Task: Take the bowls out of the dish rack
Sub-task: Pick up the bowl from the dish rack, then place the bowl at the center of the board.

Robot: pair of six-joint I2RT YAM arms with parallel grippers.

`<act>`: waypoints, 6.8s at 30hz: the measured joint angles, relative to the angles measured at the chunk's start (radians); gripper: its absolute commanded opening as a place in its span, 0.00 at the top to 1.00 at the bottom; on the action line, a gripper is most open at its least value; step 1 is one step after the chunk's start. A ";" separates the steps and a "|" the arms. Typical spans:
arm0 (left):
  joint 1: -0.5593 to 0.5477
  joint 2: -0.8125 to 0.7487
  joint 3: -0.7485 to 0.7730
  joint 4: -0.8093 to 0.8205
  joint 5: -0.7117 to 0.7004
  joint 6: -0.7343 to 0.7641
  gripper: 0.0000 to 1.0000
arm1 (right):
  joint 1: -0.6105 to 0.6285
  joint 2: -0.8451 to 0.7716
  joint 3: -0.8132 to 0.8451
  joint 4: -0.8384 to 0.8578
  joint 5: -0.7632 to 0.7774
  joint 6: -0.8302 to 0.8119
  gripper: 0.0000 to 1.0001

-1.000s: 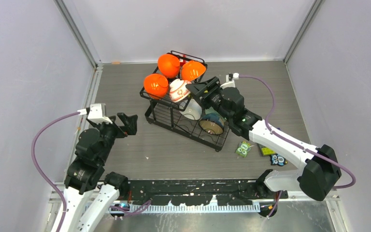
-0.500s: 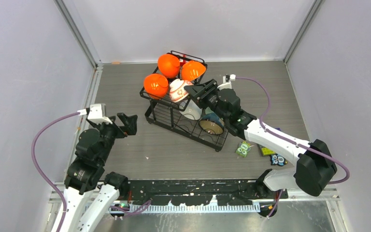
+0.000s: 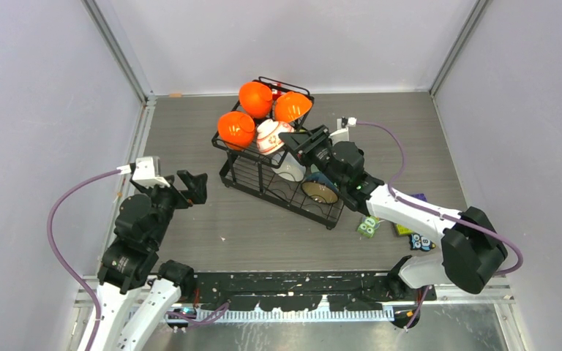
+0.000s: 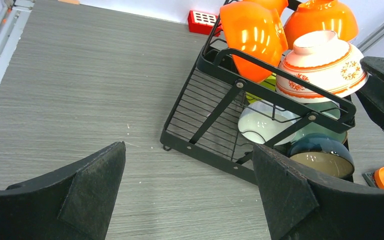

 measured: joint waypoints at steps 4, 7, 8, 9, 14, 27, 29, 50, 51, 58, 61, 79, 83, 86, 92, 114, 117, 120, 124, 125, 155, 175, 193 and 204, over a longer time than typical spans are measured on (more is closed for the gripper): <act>0.000 0.007 0.000 0.000 0.000 0.000 0.01 | 0.000 0.009 -0.008 0.047 -0.009 -0.003 0.69; 0.000 0.012 0.000 0.000 0.000 0.000 0.01 | 0.000 0.017 -0.008 0.065 -0.016 -0.004 0.72; 0.000 0.013 0.000 0.000 0.000 0.000 0.01 | 0.000 0.021 -0.008 0.069 -0.020 -0.004 0.72; 0.000 0.013 0.000 0.000 0.000 0.000 0.01 | 0.000 0.024 -0.008 0.075 -0.023 -0.003 0.73; 0.000 0.013 -0.002 0.000 0.000 0.000 0.01 | 0.000 0.030 -0.008 0.090 -0.036 -0.004 0.78; 0.000 0.013 -0.002 0.000 0.000 0.000 0.01 | 0.004 0.053 -0.008 0.188 -0.089 -0.027 0.99; 0.000 0.014 -0.002 0.000 0.000 0.000 0.01 | 0.005 0.053 -0.011 0.198 -0.098 -0.038 0.99; 0.000 0.025 -0.002 0.000 -0.001 0.000 0.01 | -0.022 0.108 -0.075 0.423 -0.212 -0.060 0.99; 0.000 0.025 -0.002 0.000 -0.001 0.000 0.01 | -0.025 0.115 -0.076 0.438 -0.219 -0.056 0.99; 0.000 0.025 -0.003 0.000 -0.006 0.000 0.01 | -0.049 0.159 -0.079 0.526 -0.247 -0.026 0.99; 0.000 0.025 -0.004 0.000 -0.008 0.000 0.01 | -0.056 0.169 -0.079 0.547 -0.257 -0.015 0.99; 0.000 0.024 -0.006 0.000 -0.013 0.000 0.01 | -0.073 0.202 -0.022 0.646 -0.333 0.028 0.99; 0.000 0.023 -0.006 0.000 -0.017 0.000 0.01 | -0.073 0.202 0.014 0.647 -0.363 0.033 0.99; 0.000 0.021 -0.008 0.000 -0.019 0.000 0.01 | -0.073 0.202 0.043 0.644 -0.389 0.035 0.99; 0.000 0.015 -0.013 0.000 -0.036 -0.001 0.00 | -0.075 0.186 0.124 0.545 -0.460 0.002 0.99; 0.000 0.171 0.195 -0.022 0.017 -0.164 0.00 | 0.555 -0.340 0.624 -1.101 0.019 -1.133 0.99; 0.000 0.247 0.324 -0.086 0.077 -0.169 0.00 | 0.697 -0.274 0.638 -1.198 0.177 -1.231 0.99; 0.000 0.290 0.422 -0.166 0.127 -0.161 0.00 | 0.774 -0.195 0.638 -1.273 0.285 -1.307 0.99; 0.000 0.334 0.552 -0.315 0.207 -0.137 0.00 | 0.845 -0.137 0.638 -1.344 0.384 -1.383 0.99; 0.000 0.346 0.579 -0.344 0.224 -0.128 0.00 | 0.857 -0.133 0.638 -1.355 0.395 -1.396 0.99; -0.435 0.521 0.627 -0.626 0.325 -0.059 0.16 | 0.948 0.175 0.739 -1.574 0.351 -1.586 0.99; -0.673 0.658 0.594 -0.679 0.044 -0.156 0.51 | 0.960 0.209 0.759 -1.577 0.398 -1.621 0.99; -0.702 0.673 0.565 -0.672 0.002 -0.217 0.77 | 0.962 0.223 0.764 -1.554 0.426 -1.641 0.99; -0.708 0.683 0.563 -0.668 -0.017 -0.240 1.00 | 0.973 0.233 0.769 -1.527 0.445 -1.643 0.88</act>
